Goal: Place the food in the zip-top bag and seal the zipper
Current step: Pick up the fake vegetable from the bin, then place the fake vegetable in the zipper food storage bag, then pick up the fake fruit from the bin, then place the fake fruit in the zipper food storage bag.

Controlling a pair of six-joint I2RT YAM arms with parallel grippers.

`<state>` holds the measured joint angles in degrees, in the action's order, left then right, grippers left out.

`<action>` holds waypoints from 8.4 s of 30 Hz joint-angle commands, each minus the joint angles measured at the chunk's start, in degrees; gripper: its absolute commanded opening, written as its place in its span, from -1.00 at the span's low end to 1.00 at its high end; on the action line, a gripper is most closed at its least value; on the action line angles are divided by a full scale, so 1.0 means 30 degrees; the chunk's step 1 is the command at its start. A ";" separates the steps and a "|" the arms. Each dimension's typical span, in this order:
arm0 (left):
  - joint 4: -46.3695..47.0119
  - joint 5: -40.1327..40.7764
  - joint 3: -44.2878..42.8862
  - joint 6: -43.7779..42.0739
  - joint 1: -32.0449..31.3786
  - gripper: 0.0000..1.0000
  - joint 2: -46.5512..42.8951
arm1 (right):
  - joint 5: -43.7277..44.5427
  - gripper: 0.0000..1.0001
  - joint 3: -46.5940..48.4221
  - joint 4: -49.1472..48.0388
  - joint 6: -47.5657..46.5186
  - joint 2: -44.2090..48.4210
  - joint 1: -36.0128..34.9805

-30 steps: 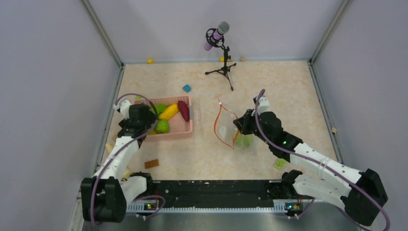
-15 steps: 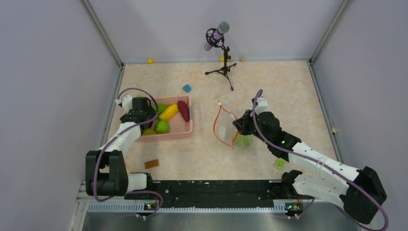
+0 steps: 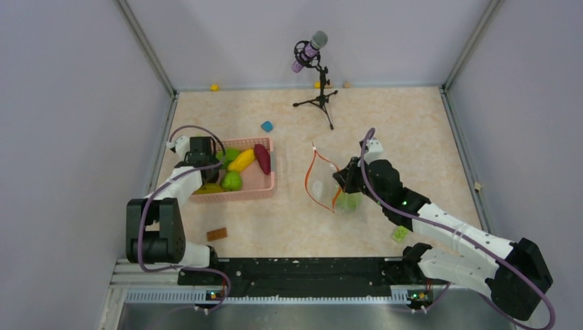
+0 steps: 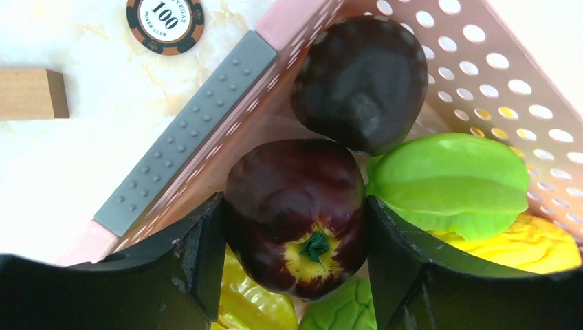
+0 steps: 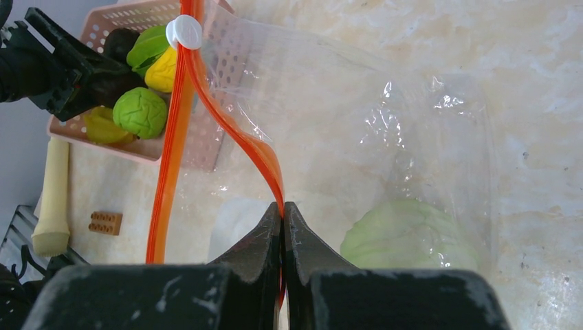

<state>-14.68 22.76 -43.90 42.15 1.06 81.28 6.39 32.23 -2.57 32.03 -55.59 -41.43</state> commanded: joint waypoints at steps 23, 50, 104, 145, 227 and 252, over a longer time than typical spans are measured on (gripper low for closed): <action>0.2053 -0.6940 0.2646 -0.1890 0.0087 -1.00 -0.8660 | 0.0628 -1.00 -0.0277 -0.0463 -0.0310 0.0287 0.0244; 1.3072 -1.7259 0.5524 -0.3816 -1.1320 -1.00 -1.3316 | 0.0011 -1.00 -0.1472 -0.1285 -0.1131 0.2275 0.0245; 1.0151 -0.8543 -0.0581 -0.6003 -1.8752 0.94 -0.3450 | -0.1344 -1.00 -0.4267 -0.4520 -0.1984 0.8286 0.0242; 0.0255 -0.1302 0.0663 0.0314 -0.4680 0.94 -0.3180 | -0.0845 -1.00 -0.4266 -0.4474 -0.2182 0.7821 0.0245; 0.2916 -1.2994 -0.1018 -0.5088 -1.1224 -0.54 -0.8152 | -0.0639 -1.00 -0.4431 -0.4767 -0.2240 0.7690 0.0267; 0.6068 -0.7187 -0.4865 -0.7508 -1.9517 -0.53 -0.3933 | -0.4258 -1.00 -0.0566 -0.1870 0.2348 0.7384 0.0246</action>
<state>0.60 -6.94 -55.35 21.89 -56.38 68.66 -0.16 23.88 -7.35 33.17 -32.71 -40.71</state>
